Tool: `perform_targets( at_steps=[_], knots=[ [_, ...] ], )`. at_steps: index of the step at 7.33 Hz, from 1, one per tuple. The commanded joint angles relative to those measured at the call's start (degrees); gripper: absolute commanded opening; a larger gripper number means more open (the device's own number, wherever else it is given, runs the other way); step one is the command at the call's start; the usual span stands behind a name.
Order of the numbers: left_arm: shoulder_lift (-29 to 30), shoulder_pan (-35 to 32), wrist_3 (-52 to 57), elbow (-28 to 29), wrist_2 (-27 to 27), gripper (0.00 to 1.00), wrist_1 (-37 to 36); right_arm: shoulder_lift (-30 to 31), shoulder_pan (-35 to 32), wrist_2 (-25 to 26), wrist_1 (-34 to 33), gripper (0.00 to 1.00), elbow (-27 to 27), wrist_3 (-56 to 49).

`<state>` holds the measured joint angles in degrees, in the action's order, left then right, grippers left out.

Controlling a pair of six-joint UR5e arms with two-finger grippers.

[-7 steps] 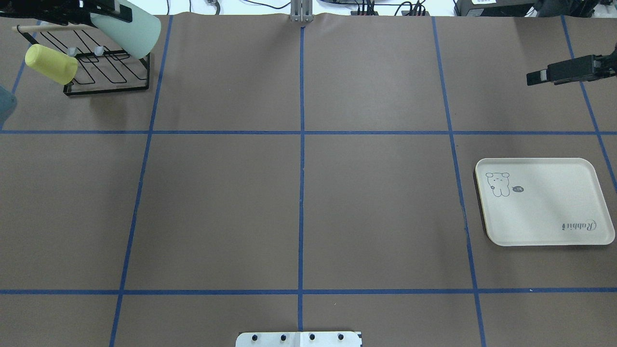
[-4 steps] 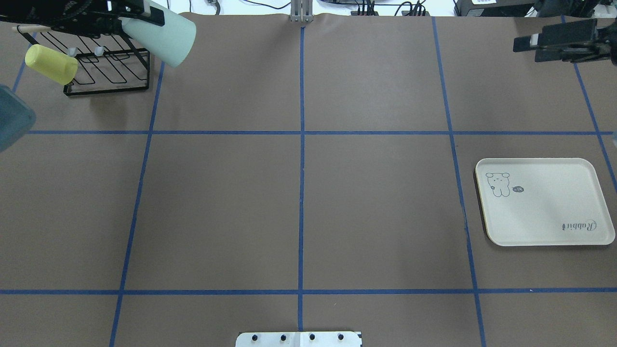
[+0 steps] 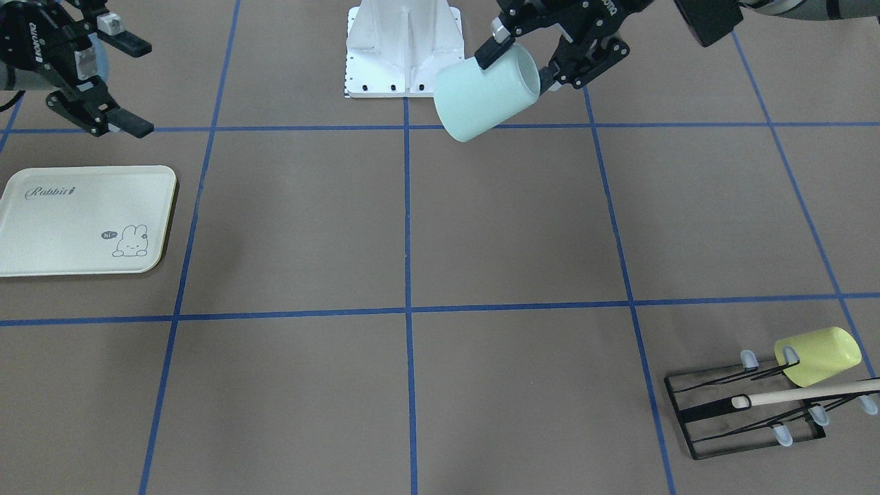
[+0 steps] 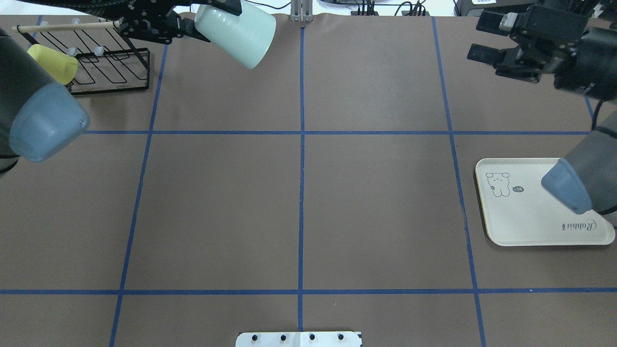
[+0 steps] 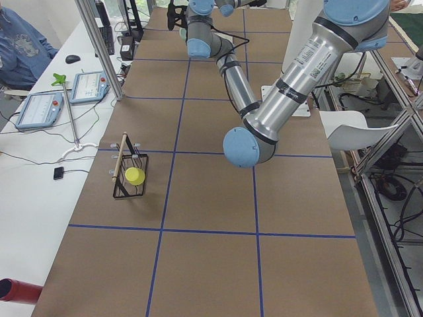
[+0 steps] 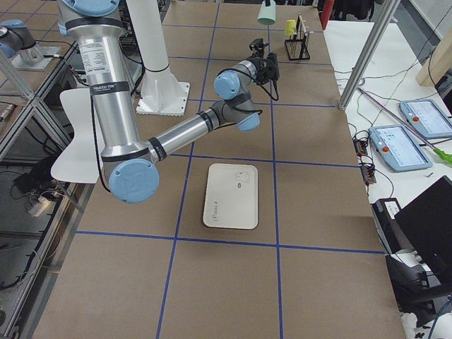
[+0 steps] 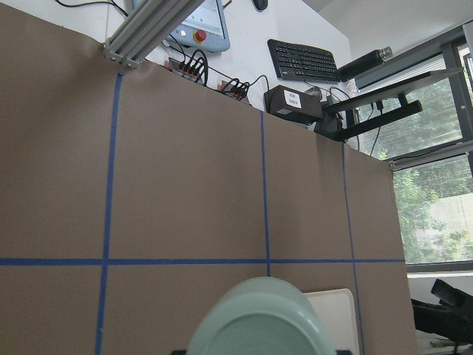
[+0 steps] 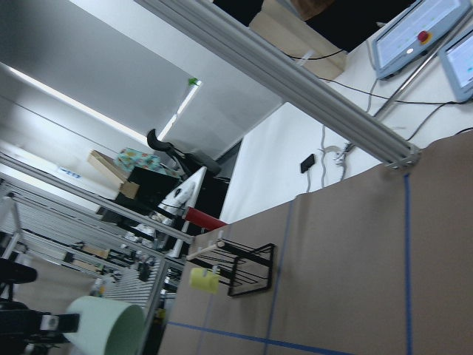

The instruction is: Left arm grabs green cup and hands to right arm on tray

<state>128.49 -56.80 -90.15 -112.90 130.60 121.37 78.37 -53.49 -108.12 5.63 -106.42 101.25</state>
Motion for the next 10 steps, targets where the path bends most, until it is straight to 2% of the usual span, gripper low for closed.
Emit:
perform_targets(
  at_steps=[1,2,3,6,10],
  knots=[
    [1.9,1.2,-2.5,-1.5,0.1,0.08,0.3,-3.3,12.4,11.9,8.4,0.98,-0.2,1.5],
    [2.5,2.0,-6.0,-2.2,0.1,0.08,2.7,-5.8,16.9,17.9,9.4,0.98,-0.3,1.5],
    [2.8,2.1,-9.5,-2.2,0.1,0.05,5.8,-7.7,20.1,20.8,9.4,0.98,-2.0,1.5],
    [2.9,4.5,-16.3,-2.2,0.1,0.04,15.3,-10.4,22.6,22.1,9.4,0.98,-4.0,1.6],
    [2.9,7.7,-17.0,-2.4,0.1,0.04,17.1,-11.3,23.6,23.9,9.2,0.98,-4.0,1.5]
  ],
)
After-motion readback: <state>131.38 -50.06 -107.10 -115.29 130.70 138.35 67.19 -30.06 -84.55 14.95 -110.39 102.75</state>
